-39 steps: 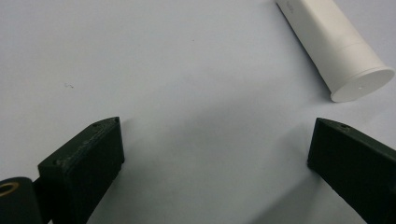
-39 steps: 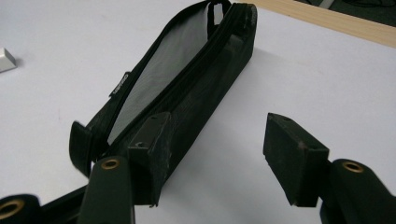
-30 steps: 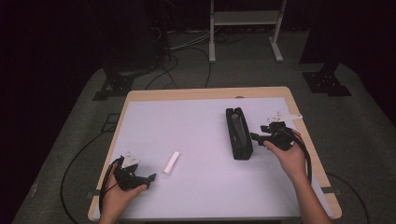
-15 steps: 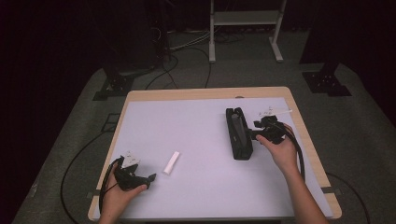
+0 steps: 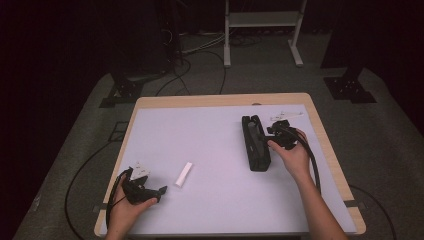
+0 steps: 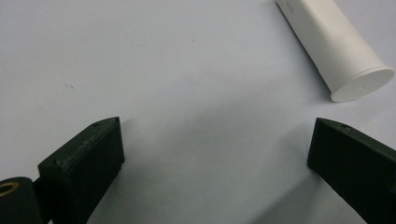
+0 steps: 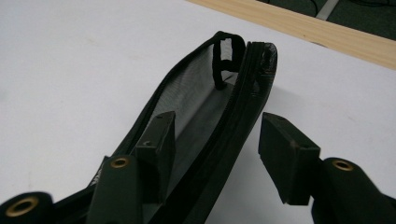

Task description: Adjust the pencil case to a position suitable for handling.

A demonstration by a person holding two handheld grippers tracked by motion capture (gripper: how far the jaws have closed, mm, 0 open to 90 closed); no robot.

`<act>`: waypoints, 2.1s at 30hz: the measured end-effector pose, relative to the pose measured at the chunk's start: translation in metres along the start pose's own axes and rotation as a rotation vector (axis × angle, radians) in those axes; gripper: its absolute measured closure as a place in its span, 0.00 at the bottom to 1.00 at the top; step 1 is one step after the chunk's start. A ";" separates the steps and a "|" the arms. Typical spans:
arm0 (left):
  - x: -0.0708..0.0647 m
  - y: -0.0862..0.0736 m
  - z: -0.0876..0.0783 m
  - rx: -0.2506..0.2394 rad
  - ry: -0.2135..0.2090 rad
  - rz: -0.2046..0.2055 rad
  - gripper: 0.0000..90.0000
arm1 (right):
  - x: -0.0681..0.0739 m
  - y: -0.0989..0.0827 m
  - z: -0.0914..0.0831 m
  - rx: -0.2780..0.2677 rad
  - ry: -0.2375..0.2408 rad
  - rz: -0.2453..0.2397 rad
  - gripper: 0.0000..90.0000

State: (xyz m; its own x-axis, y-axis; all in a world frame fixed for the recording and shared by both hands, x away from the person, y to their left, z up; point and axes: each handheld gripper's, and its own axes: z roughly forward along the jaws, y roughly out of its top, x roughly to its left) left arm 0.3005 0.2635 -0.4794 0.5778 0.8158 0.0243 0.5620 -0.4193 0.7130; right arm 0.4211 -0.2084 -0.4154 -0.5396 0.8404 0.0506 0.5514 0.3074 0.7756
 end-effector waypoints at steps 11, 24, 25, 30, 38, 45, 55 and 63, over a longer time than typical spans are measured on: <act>0.000 0.000 0.000 0.000 0.000 0.000 0.03 | -0.004 -0.002 0.009 0.023 0.007 0.034 0.68; 0.000 0.000 0.000 0.000 0.000 0.000 0.03 | -0.007 -0.001 0.005 0.018 -0.024 0.042 0.92; 0.000 0.000 0.000 0.000 0.000 0.000 0.03 | -0.007 -0.001 0.005 0.019 -0.028 0.044 0.94; 0.000 0.000 0.000 0.000 0.000 0.000 0.03 | -0.006 0.000 0.004 0.009 -0.036 0.045 0.97; 0.000 0.000 0.000 0.000 0.000 0.000 0.03 | -0.002 0.001 -0.003 -0.014 -0.015 0.041 0.98; 0.000 0.000 0.000 0.000 0.000 0.000 0.03 | 0.004 0.003 -0.012 -0.034 0.011 -0.001 0.98; 0.000 0.000 0.000 0.000 0.000 0.000 0.03 | 0.018 0.004 -0.022 -0.047 0.075 -0.046 0.98; 0.000 0.000 0.000 -0.002 0.000 -0.003 0.03 | 0.033 0.002 -0.027 -0.041 0.133 -0.086 0.98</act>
State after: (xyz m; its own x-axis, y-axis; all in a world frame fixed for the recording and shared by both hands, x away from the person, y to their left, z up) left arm 0.3005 0.2633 -0.4795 0.5761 0.8170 0.0225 0.5623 -0.4162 0.7146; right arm 0.3867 -0.1923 -0.3952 -0.6646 0.7446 0.0632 0.4743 0.3549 0.8057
